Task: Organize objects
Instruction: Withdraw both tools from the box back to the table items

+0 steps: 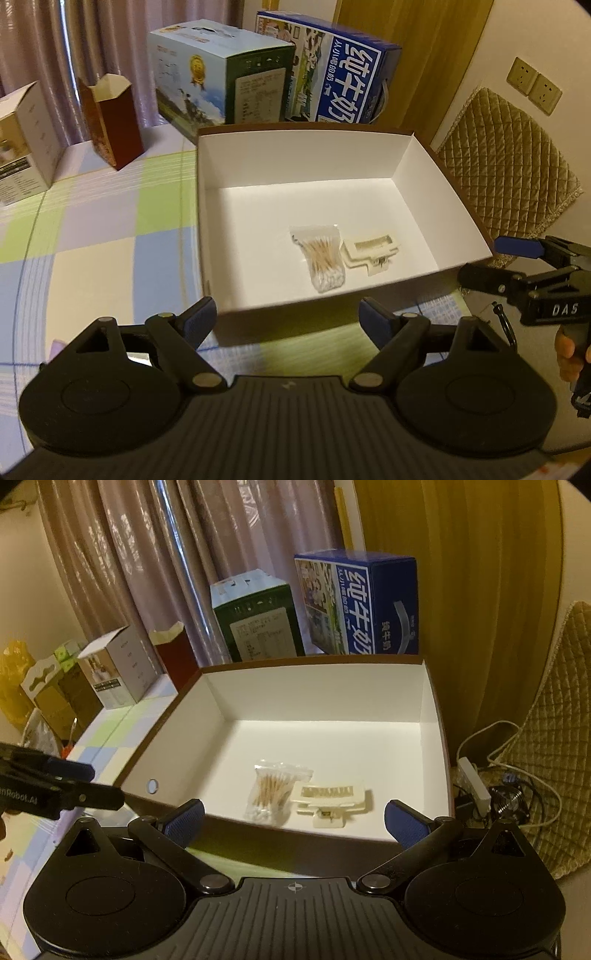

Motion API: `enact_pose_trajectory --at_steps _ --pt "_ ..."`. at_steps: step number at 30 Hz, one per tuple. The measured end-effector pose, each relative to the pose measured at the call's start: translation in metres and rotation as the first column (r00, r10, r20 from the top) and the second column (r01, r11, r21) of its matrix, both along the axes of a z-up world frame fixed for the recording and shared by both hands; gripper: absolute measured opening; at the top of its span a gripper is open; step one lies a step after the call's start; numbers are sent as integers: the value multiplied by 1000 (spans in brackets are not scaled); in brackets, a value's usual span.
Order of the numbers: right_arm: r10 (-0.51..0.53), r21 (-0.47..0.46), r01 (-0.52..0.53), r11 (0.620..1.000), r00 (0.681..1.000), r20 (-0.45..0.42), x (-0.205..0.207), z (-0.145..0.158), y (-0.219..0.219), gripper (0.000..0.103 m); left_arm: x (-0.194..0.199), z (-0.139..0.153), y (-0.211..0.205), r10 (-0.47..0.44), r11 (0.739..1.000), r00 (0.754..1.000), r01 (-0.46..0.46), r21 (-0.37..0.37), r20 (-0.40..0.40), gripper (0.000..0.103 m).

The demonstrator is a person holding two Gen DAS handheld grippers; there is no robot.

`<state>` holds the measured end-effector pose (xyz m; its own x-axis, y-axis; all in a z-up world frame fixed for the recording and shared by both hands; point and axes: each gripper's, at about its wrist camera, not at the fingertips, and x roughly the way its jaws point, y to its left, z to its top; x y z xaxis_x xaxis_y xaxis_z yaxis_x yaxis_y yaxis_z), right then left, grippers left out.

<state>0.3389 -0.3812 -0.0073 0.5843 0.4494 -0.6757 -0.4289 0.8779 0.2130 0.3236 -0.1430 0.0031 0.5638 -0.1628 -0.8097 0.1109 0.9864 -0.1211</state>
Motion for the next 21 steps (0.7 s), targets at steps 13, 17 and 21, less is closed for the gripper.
enact_pose_trajectory --at_steps 13,17,21 --pt "-55 36 55 998 998 -11 -63 6 19 101 -72 13 47 50 999 998 -50 -10 32 82" --pt "-62 34 63 997 998 -9 -83 7 28 101 -91 15 62 53 998 998 -53 -16 33 82" --pt "-68 34 69 997 998 -10 -101 10 39 101 -107 17 74 54 998 998 -53 -20 39 82"
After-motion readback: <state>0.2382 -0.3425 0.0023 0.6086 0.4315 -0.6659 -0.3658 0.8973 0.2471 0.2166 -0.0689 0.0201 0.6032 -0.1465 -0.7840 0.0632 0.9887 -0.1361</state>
